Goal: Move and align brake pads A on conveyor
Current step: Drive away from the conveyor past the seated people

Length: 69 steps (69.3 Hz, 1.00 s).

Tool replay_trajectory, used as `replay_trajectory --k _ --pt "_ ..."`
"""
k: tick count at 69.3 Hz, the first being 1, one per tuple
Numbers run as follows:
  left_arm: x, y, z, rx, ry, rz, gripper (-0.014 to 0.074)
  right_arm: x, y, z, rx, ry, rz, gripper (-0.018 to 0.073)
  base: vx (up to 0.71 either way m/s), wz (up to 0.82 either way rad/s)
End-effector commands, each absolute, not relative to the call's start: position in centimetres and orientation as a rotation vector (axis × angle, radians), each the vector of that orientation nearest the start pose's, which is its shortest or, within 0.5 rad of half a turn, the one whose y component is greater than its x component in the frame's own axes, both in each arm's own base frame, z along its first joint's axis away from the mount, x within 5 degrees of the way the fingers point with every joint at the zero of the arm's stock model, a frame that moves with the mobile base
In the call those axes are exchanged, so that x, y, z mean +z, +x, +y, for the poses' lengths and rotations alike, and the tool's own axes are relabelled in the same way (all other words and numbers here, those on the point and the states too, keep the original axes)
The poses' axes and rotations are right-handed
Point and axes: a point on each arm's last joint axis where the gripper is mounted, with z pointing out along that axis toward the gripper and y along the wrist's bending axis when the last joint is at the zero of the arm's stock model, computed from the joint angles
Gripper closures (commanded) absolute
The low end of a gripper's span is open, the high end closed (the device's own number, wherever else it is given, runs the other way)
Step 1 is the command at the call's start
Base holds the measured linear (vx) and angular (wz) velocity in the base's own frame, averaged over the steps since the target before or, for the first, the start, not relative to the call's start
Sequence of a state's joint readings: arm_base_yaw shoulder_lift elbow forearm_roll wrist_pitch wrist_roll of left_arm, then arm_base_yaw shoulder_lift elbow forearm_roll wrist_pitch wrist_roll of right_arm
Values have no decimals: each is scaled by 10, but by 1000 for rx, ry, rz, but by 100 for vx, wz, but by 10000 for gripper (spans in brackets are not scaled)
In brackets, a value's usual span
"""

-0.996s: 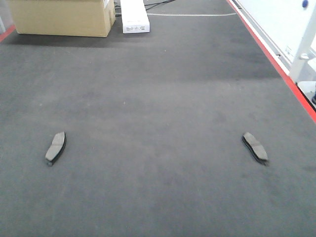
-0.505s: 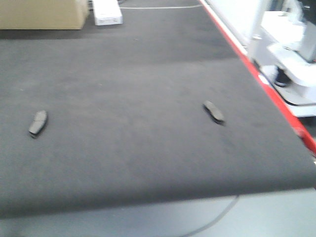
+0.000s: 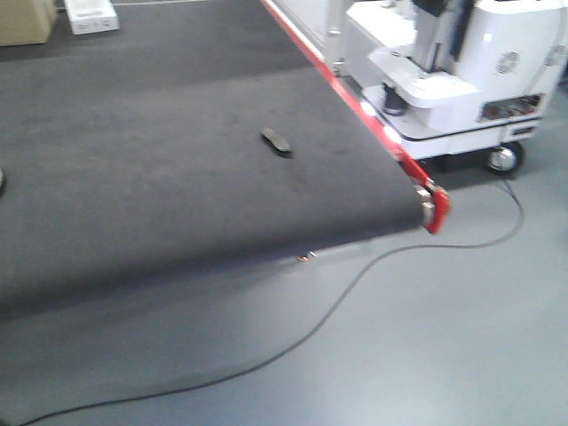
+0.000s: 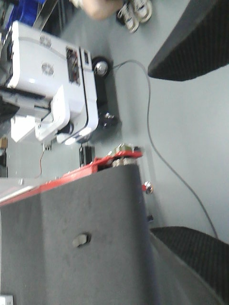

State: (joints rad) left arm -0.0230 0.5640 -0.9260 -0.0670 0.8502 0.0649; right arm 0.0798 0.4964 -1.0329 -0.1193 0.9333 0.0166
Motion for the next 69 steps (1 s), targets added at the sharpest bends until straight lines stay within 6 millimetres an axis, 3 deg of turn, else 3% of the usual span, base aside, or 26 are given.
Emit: replay_trajectory --k 1,69 --pt "412 83 -7 -62 72 1880 62 441 50 -5 -83 -62 1791 -33 -34 -30" --pt "412 83 -7 -62 72 1880 62 441 50 -5 -83 -62 1790 -33 -31 -49"
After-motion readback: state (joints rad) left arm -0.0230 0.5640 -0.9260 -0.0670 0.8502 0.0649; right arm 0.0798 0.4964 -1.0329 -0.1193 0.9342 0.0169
